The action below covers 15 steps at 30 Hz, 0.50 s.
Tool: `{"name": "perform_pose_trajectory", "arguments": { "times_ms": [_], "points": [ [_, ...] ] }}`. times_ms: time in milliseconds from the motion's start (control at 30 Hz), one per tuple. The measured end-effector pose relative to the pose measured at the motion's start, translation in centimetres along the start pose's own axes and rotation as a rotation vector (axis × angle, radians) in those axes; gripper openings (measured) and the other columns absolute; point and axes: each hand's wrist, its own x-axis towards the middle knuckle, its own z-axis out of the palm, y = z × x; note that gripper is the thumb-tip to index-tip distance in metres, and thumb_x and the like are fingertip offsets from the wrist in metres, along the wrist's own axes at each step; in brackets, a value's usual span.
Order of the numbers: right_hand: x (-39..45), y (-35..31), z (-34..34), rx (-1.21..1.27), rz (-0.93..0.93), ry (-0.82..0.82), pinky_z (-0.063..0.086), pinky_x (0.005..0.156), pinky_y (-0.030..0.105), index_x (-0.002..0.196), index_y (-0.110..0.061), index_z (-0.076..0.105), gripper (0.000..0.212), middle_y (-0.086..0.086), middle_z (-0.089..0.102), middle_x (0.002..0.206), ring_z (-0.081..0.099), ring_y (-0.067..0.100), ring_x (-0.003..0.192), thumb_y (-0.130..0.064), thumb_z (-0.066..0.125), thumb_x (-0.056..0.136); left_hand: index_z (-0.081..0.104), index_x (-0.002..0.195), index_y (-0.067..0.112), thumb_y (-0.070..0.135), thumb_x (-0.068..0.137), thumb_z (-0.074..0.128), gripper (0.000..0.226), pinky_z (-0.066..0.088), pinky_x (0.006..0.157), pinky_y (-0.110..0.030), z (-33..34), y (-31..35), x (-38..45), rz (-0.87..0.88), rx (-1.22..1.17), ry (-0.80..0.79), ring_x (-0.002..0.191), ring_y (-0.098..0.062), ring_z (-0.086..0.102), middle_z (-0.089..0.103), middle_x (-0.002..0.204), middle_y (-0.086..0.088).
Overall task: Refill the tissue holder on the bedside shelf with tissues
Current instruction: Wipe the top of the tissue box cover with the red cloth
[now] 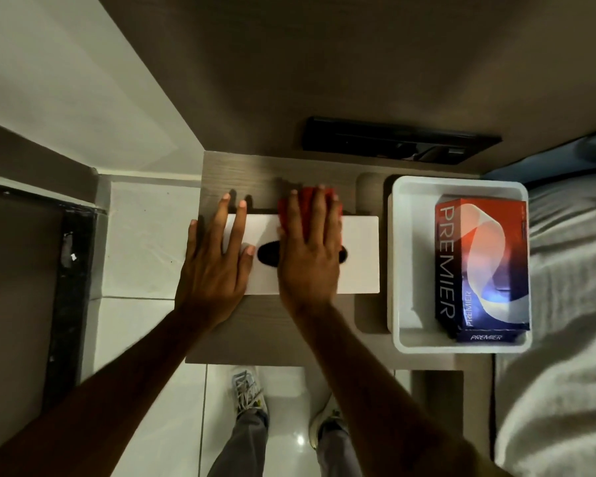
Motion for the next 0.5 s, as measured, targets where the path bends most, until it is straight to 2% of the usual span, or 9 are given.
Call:
{"name": "perform_pose_trajectory", "arguments": {
  "times_ms": [67,133,200,267,333,367,433,500],
  "points": [
    [0.4,1.2,-0.4,-0.081,-0.136,-0.092,0.011,0.128,0.052,0.165,-0.025,0.010,0.095,0.011,0.001,0.173,-0.004,0.034,0.159,-0.034,0.070,0.092,0.009,0.168,0.020,0.041,0.110,0.029,0.064,0.021,0.131,-0.055,-0.1,0.0,0.0,0.007,0.012,-0.003,0.165,-0.026,0.010,0.009,0.178,-0.009],
    [0.8,3.8,-1.5,-0.108,-0.140,-0.113,0.018,0.128,0.053,0.164,-0.029,0.007,0.099,0.009,0.001,0.174,-0.002,0.032,0.160,-0.035,0.072,0.091,0.008,0.168,0.021,0.042,0.110,0.028,0.065,0.019,0.132,-0.054,-0.3,0.1,0.1,-0.005,-0.003,-0.010,0.165,-0.025,0.010,0.008,0.178,-0.007],
    [0.8,5.6,-2.4,-0.055,0.001,-0.035,0.027,0.125,0.056,0.164,-0.032,0.012,0.077,0.008,0.007,0.174,0.003,0.031,0.160,-0.040,0.056,0.100,0.007,0.168,0.024,0.044,0.110,0.026,0.065,0.016,0.133,-0.052,-0.4,0.2,0.4,-0.029,-0.038,-0.023,0.165,-0.024,0.010,0.008,0.178,-0.004],
    [0.8,5.2,-2.3,0.019,0.179,0.070,0.028,0.125,0.057,0.162,-0.031,0.020,0.060,0.009,0.011,0.173,0.006,0.031,0.160,-0.045,0.038,0.107,0.007,0.168,0.024,0.045,0.110,0.024,0.065,0.015,0.133,-0.052,-0.3,0.2,0.4,-0.031,-0.055,-0.028,0.165,-0.023,0.009,0.007,0.178,-0.004],
    [0.8,2.8,-1.5,0.048,0.267,0.108,0.030,0.123,0.059,0.162,-0.030,0.025,0.060,0.011,0.012,0.173,0.005,0.035,0.160,-0.041,0.045,0.106,0.007,0.168,0.024,0.044,0.110,0.024,0.064,0.016,0.133,-0.053,-0.2,0.4,0.3,-0.024,-0.067,-0.024,0.165,-0.023,0.009,0.008,0.178,-0.005],
    [0.8,1.5,-1.0,0.051,0.242,0.085,0.031,0.122,0.060,0.161,-0.030,0.027,0.066,0.011,0.012,0.173,0.005,0.037,0.159,-0.036,0.056,0.102,0.008,0.168,0.023,0.043,0.110,0.024,0.063,0.018,0.132,-0.054,-0.2,0.5,0.2,-0.018,-0.073,-0.016,0.165,-0.023,0.009,0.008,0.178,-0.005],
    [0.7,-0.3,-0.4,0.012,0.063,-0.029,0.026,0.124,0.060,0.160,-0.031,0.028,0.083,0.010,0.012,0.173,0.003,0.037,0.159,-0.031,0.073,0.091,0.008,0.168,0.021,0.041,0.111,0.025,0.063,0.020,0.131,-0.056,-0.3,0.6,0.1,-0.008,-0.062,-0.005,0.165,-0.025,0.010,0.008,0.178,-0.008],
    [1.0,-1.2,-0.6,0.037,-0.058,-0.177,0.020,0.127,0.058,0.160,-0.035,0.025,0.090,0.005,0.007,0.174,-0.002,0.033,0.160,-0.029,0.078,0.088,0.009,0.168,0.019,0.041,0.111,0.025,0.063,0.023,0.130,-0.057,-0.5,0.5,-0.1,0.002,-0.046,-0.010,0.165,-0.028,0.012,0.009,0.177,-0.011]
  ]
}}
